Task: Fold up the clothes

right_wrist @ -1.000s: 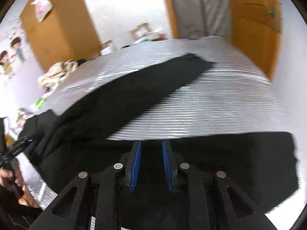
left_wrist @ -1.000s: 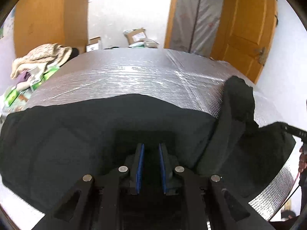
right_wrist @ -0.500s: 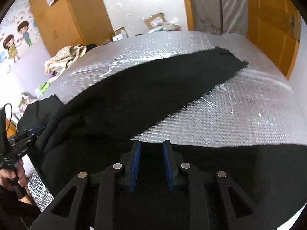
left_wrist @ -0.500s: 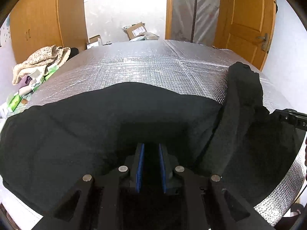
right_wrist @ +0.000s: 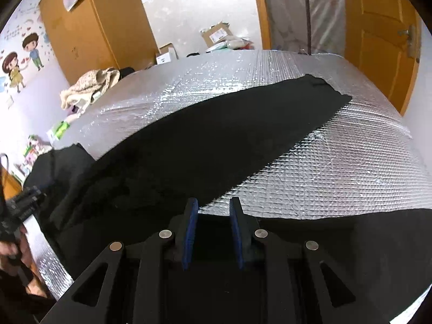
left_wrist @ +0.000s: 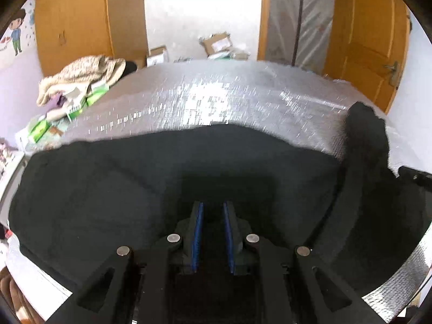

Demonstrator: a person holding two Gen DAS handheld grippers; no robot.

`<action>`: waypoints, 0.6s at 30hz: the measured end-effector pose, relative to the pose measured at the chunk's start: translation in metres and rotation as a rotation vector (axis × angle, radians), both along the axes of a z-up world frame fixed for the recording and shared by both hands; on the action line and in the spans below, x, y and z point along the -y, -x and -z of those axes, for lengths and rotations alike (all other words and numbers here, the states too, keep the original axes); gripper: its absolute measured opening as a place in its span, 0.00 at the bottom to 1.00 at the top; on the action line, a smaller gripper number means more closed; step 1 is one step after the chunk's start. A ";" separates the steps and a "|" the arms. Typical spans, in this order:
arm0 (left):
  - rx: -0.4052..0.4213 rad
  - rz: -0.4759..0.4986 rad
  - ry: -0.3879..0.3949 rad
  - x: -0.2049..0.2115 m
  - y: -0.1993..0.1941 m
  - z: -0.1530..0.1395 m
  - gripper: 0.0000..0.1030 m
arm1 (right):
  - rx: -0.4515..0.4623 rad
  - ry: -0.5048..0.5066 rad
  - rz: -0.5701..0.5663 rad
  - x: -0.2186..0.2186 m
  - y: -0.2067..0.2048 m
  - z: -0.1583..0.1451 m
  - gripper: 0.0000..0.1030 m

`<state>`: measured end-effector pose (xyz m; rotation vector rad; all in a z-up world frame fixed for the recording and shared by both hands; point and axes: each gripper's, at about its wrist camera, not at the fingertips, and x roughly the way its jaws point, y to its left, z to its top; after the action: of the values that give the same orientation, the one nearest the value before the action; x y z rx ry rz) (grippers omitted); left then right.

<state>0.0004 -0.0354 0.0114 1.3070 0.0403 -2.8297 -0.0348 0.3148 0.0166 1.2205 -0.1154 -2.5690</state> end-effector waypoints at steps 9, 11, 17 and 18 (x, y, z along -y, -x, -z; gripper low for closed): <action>-0.011 -0.002 0.010 -0.003 -0.006 0.005 0.14 | -0.033 0.037 -0.007 0.008 0.002 -0.011 0.24; -0.012 -0.002 0.012 -0.003 -0.005 0.005 0.14 | -0.022 0.062 -0.008 0.008 0.005 -0.011 0.24; -0.004 0.002 0.009 -0.001 -0.001 0.002 0.14 | -0.024 0.078 -0.025 0.012 0.015 -0.020 0.25; -0.002 0.002 0.003 0.000 -0.001 0.001 0.14 | -0.029 0.079 -0.027 0.013 0.017 -0.022 0.26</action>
<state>0.0015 -0.0354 0.0102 1.3037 0.0346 -2.8317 -0.0513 0.3015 0.0389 1.1477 -0.1910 -2.5326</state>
